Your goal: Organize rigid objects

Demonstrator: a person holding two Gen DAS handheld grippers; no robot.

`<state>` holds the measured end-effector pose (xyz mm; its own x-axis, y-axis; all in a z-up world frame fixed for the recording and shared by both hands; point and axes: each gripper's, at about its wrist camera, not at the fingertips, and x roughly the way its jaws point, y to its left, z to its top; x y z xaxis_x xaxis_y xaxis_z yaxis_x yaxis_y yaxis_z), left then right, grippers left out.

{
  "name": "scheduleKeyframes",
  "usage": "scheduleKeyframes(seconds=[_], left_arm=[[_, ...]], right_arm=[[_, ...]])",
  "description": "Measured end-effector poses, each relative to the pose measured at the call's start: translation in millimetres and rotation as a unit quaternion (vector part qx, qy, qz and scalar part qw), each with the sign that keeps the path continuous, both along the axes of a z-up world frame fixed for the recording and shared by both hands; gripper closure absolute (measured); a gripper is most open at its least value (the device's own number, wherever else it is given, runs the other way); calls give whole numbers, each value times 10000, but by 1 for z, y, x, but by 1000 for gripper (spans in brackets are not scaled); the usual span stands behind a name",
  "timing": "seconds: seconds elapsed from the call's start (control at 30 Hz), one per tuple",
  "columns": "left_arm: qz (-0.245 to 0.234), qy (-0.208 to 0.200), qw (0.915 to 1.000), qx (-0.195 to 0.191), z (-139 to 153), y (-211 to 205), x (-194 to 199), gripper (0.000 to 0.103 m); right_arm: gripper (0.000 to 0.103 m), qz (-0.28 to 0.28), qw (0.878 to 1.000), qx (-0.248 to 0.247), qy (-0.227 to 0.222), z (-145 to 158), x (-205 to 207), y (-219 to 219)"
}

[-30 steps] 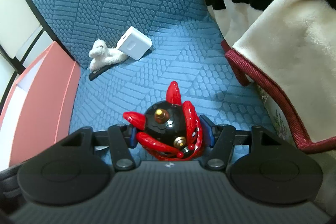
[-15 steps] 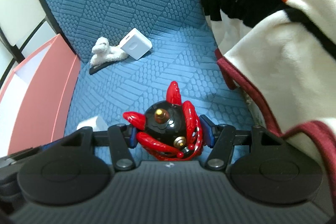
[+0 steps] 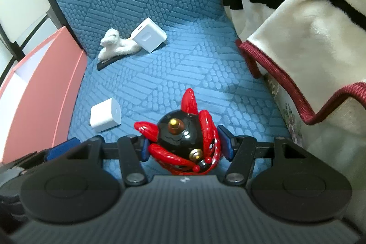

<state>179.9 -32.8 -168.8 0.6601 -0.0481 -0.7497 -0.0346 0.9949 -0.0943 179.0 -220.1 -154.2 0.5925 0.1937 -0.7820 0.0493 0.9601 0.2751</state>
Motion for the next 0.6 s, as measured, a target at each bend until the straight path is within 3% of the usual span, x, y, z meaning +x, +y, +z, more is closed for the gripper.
scheduleKeyframes(seconds=[0.23, 0.6], left_arm=[[166, -112, 9997, -150, -6, -4, 31, 55], [170, -275, 9969, 713, -18, -19, 55, 55]], right_arm=[[42, -143, 9998, 99, 29, -2, 3, -7], [42, -132, 9999, -49, 64, -5, 6, -3]])
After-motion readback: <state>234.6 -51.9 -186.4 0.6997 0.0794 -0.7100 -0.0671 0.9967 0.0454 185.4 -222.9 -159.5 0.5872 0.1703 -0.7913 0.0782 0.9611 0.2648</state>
